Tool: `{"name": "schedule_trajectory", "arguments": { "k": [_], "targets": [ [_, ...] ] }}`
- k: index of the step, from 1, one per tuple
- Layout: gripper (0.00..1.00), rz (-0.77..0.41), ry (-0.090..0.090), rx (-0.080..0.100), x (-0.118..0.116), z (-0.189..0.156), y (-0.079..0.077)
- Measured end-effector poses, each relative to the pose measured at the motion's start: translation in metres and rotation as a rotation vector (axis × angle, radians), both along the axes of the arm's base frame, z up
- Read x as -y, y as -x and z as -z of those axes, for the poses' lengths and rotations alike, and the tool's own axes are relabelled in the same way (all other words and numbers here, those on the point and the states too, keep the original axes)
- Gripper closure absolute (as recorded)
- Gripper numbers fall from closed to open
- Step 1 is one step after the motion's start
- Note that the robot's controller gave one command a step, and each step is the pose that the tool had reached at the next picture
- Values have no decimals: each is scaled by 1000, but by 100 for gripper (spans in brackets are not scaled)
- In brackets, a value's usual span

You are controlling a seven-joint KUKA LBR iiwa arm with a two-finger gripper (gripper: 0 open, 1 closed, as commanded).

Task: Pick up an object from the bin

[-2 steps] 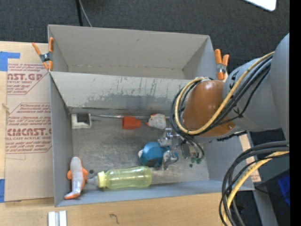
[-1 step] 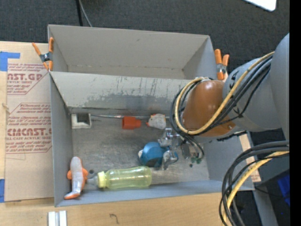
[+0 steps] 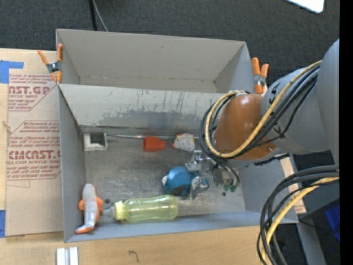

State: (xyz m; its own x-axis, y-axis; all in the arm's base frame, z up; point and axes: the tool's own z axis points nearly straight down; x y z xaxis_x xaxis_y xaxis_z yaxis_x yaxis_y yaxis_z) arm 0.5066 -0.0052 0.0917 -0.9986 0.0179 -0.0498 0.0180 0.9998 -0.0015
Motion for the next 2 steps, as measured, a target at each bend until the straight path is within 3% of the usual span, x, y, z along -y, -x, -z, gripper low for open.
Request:
{"name": "schedule_trajectory", "arguments": {
  "k": [2],
  "targets": [
    [100,0,0,0,0,0,0]
  ]
}}
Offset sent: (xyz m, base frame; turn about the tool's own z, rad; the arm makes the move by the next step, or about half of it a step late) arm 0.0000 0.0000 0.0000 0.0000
